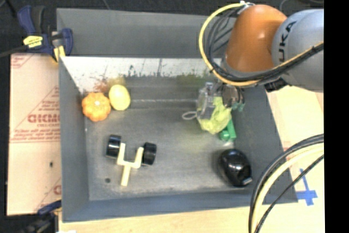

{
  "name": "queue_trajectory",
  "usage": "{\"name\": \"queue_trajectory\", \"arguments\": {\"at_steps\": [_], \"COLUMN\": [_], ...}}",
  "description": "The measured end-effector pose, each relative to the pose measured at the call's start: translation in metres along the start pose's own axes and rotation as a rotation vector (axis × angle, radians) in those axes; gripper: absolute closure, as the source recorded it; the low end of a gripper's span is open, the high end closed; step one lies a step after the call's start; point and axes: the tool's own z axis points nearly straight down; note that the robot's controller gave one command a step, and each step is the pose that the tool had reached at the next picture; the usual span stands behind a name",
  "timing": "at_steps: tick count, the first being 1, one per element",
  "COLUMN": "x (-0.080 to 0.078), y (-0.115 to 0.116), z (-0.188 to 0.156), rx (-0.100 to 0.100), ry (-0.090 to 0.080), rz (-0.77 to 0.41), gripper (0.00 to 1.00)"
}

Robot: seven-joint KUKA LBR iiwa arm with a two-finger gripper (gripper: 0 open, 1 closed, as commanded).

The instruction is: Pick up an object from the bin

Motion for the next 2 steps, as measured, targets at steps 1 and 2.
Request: {"name": "queue_trajectory", "arguments": {"at_steps": [1, 2], "x": [0.000, -0.003], "y": [0.000, -0.002], "z": [0.000, -0.091], "rx": [0.000, -0.001], "ry": [0.000, -0.004], "rz": [0.000, 0.030], "gripper": [1.00, 1.00]}}
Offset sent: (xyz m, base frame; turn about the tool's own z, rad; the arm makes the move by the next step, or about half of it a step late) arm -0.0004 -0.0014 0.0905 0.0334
